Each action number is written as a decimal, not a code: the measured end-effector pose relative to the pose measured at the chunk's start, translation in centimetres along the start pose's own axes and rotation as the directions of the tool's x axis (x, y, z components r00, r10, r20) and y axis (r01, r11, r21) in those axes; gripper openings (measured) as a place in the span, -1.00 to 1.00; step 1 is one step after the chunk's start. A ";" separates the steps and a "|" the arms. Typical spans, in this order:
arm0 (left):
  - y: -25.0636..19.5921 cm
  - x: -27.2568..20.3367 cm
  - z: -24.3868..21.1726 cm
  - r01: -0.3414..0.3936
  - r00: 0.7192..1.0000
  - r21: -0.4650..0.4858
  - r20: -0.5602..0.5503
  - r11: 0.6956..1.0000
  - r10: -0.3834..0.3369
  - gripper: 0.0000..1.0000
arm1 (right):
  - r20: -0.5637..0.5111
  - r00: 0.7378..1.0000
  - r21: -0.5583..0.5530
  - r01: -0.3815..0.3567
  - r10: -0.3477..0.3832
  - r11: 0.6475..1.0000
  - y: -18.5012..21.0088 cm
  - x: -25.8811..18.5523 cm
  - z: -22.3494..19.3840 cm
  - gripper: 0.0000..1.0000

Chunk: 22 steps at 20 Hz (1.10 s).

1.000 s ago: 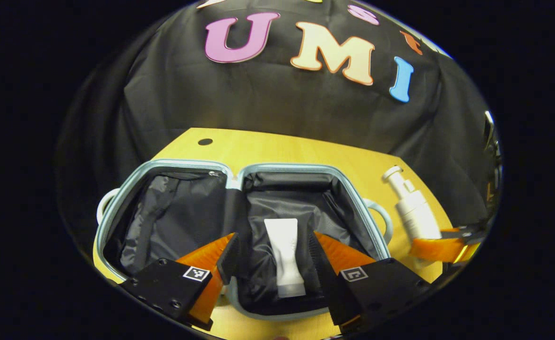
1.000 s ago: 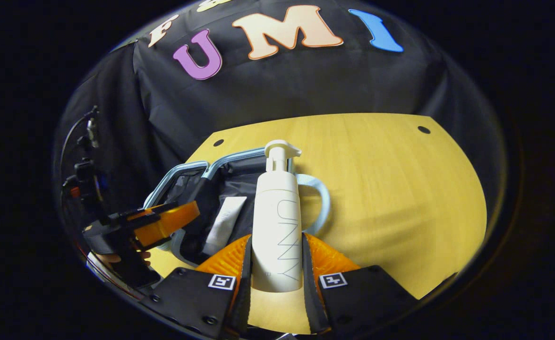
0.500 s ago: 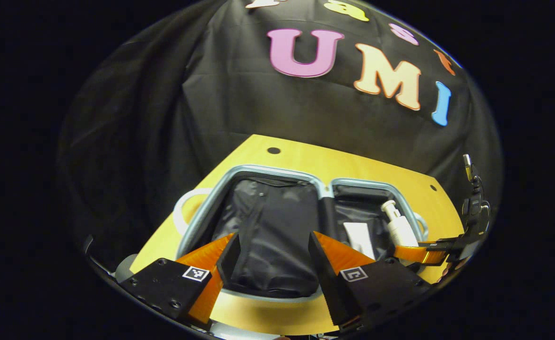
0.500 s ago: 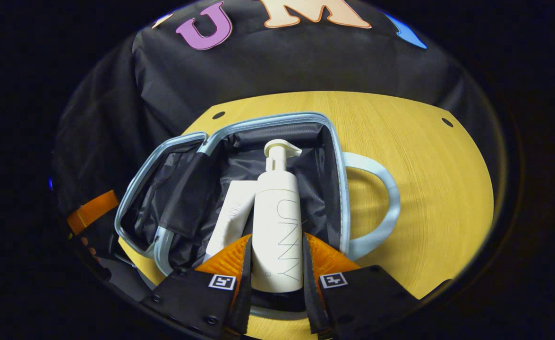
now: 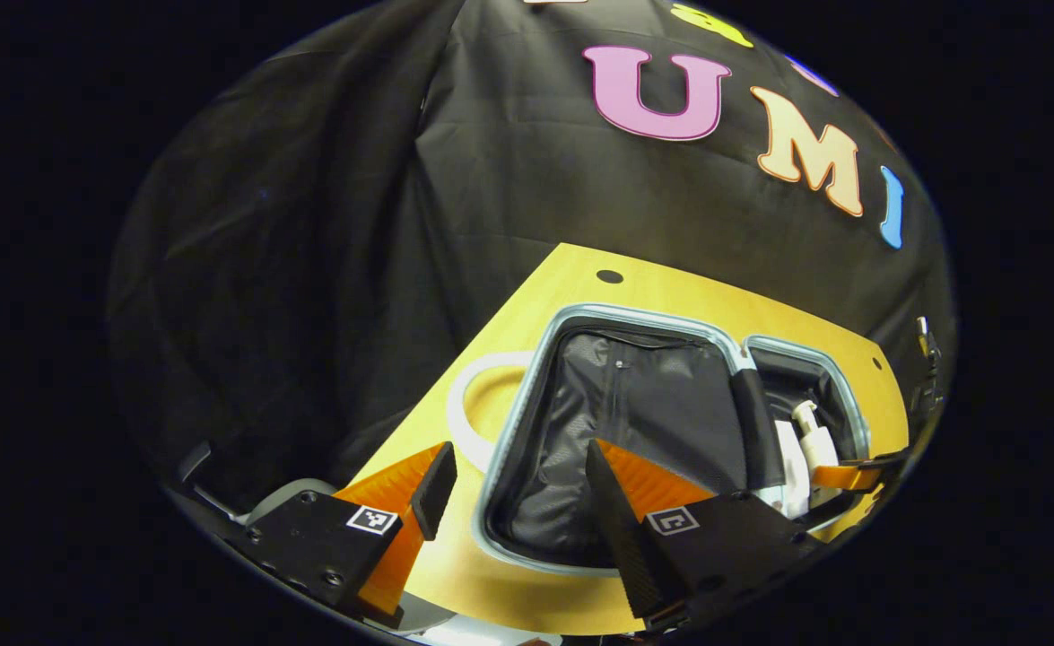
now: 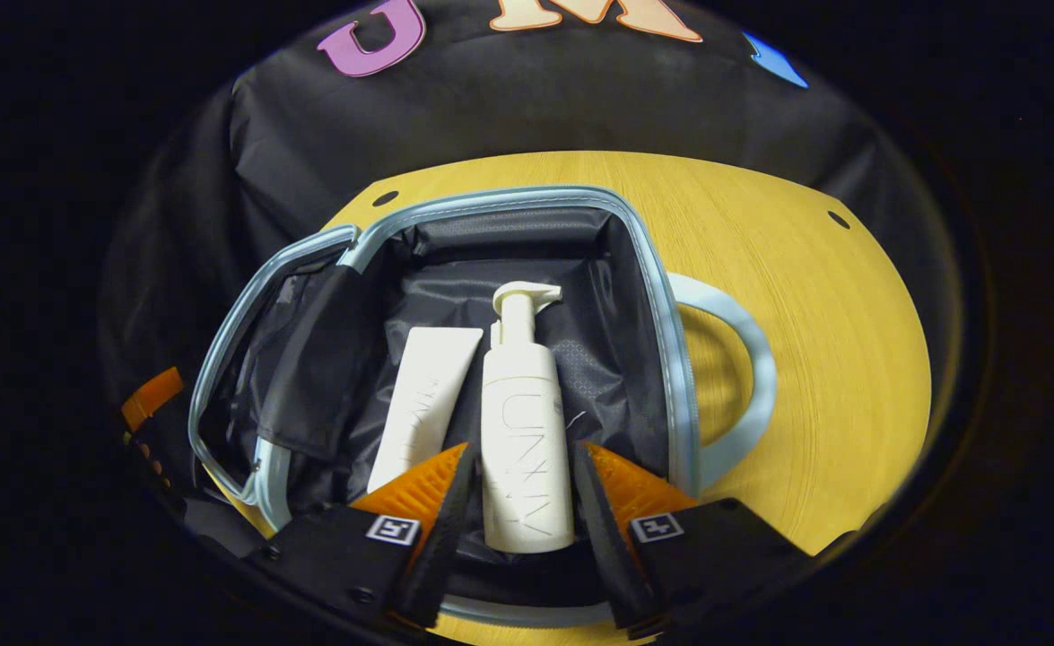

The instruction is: First open the suitcase, pack the skin care products into it, and then close the suitcase.

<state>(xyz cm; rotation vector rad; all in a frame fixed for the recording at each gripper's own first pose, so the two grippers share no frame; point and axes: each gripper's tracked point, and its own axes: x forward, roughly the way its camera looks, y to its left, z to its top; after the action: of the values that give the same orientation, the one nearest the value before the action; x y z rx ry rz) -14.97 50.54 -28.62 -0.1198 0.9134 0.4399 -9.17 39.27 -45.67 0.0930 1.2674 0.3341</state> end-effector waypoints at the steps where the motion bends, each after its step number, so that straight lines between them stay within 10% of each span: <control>1: 0.4 0.4 0.1 -0.004 1.000 -0.005 -0.005 1.000 0.004 0.70 | 0.012 1.000 0.009 -0.020 0.020 1.000 0.5 -0.7 0.5 0.60; 4: 1.3 2.3 1.0 -0.006 1.000 -0.038 -0.024 0.999 0.005 0.70 | 0.111 0.993 -0.002 -0.041 0.041 0.999 0.6 -3.0 2.7 0.99; 9: 4.5 6.1 2.2 -0.020 0.997 -0.013 -0.069 1.000 0.019 0.70 | 0.289 0.957 -0.022 -0.030 0.035 0.999 -1.5 -8.2 5.9 0.96; 19: 7.7 13.3 -1.1 -0.020 0.966 0.009 -0.257 1.000 0.022 0.59 | 0.300 0.950 -0.023 0.098 -0.087 0.995 -6.9 -12.7 4.7 0.99; 22: 6.0 13.3 -1.9 0.012 0.946 -0.065 -0.322 0.998 -0.033 -0.40 | 0.320 0.942 -0.017 0.116 -0.104 0.993 -7.7 -13.7 5.3 0.99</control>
<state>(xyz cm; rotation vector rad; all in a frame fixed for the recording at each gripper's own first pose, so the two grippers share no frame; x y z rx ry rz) -11.84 59.59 -39.77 -0.2649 1.2203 0.4345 -6.20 28.54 -33.45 0.0426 0.9408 0.2336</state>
